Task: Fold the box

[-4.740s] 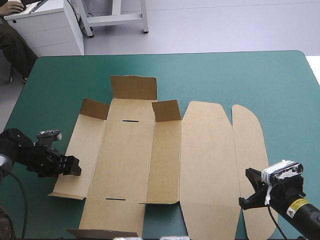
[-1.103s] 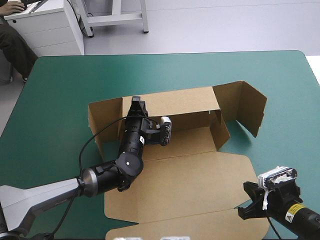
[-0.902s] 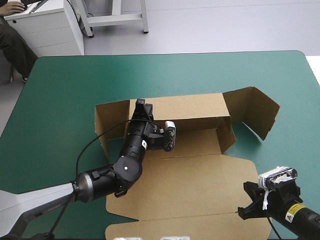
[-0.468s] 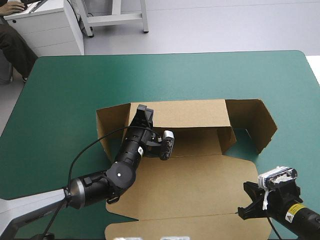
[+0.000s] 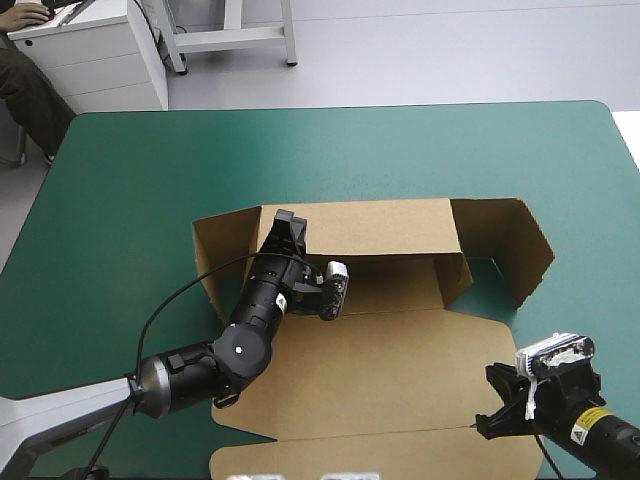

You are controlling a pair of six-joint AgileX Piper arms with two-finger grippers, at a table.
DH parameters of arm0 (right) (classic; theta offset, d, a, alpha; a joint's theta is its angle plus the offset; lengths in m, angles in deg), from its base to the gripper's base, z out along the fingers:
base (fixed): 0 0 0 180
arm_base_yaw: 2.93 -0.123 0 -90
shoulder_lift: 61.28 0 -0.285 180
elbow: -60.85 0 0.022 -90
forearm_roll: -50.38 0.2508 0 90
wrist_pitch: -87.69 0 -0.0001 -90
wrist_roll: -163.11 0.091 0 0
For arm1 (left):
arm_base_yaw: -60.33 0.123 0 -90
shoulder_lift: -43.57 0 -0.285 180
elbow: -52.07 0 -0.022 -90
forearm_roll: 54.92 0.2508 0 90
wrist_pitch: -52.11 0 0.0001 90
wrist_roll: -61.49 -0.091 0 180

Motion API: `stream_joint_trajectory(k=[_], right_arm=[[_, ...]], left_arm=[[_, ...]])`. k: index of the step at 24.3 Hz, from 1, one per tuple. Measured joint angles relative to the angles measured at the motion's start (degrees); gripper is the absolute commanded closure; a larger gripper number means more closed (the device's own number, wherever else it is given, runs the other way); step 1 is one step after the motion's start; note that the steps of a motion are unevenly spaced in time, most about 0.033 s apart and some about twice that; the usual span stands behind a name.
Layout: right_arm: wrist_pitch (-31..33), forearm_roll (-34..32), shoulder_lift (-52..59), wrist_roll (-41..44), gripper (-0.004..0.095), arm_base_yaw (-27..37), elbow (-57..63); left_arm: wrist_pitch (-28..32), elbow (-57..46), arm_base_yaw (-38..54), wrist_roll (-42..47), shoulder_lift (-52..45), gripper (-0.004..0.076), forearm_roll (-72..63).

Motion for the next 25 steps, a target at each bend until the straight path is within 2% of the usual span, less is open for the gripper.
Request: stream_joint_trajectory(k=[7, 9, 14, 20, 25], right_arm=[[0.00, 0.00, 0.00, 0.00, 0.0370, 0.00, 0.00], [0.00, 0.00, 0.00, 0.11, 0.0297, 0.00, 0.00], [-0.34, -0.34, 0.00, 2.62, 0.0290, 0.00, -0.59], [-0.80, -6.11, 0.00, 12.12, 0.0292, 0.00, -4.64], [1.13, -6.71, -1.45, 12.88, 0.0302, 0.00, -4.64]], left_arm=[[-0.34, 0.00, 0.00, 0.00, 0.00, 0.0734, 0.00], [-0.43, 0.00, 0.00, 0.00, 0.00, 0.0734, 0.00], [-0.67, 0.17, 0.00, 0.00, 0.00, 0.0734, 0.00], [-0.42, 3.87, 0.00, -0.23, 0.18, 0.0734, -2.16], [-2.05, 4.01, 0.00, -0.42, 0.34, 0.0734, -2.22]])
